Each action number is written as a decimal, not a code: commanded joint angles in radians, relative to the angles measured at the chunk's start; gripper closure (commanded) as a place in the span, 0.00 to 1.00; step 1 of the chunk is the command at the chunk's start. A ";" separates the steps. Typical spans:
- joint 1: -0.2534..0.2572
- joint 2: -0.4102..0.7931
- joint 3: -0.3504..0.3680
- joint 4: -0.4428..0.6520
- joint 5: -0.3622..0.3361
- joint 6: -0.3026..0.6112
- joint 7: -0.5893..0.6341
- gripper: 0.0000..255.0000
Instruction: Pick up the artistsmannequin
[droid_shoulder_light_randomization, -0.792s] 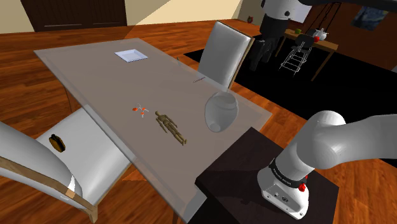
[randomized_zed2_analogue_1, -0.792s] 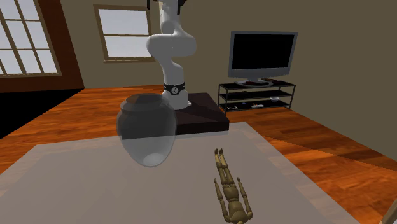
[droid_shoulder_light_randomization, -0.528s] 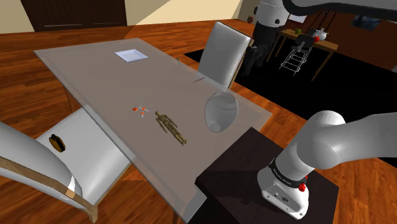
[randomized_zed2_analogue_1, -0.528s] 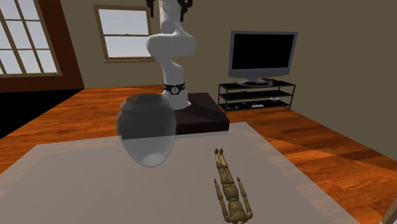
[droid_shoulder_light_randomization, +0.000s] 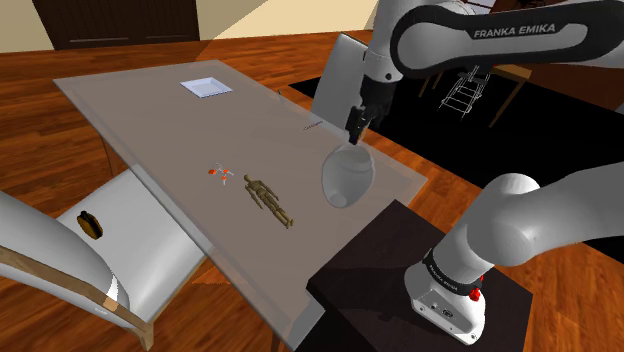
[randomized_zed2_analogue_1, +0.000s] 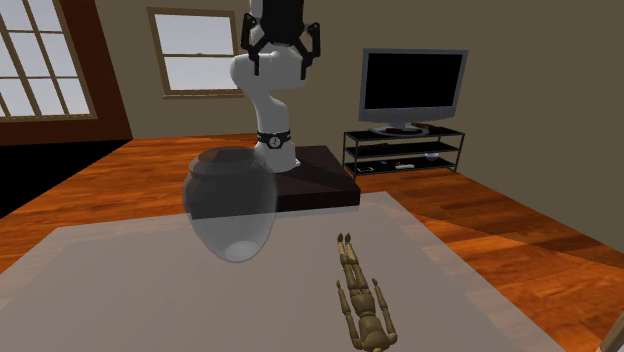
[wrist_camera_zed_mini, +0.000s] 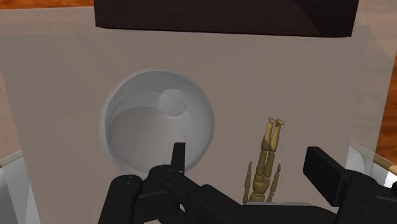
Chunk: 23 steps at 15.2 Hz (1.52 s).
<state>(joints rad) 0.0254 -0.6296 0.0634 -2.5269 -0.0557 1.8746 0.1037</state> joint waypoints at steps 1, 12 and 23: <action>0.004 0.060 0.014 -0.012 0.010 0.073 0.026 0.00; 0.013 0.447 0.080 0.001 0.013 0.443 0.157 0.00; 0.044 0.900 0.094 0.193 -0.080 0.700 0.320 0.00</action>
<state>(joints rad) 0.0633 0.2293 0.1595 -2.3530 -0.1258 2.5520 0.4082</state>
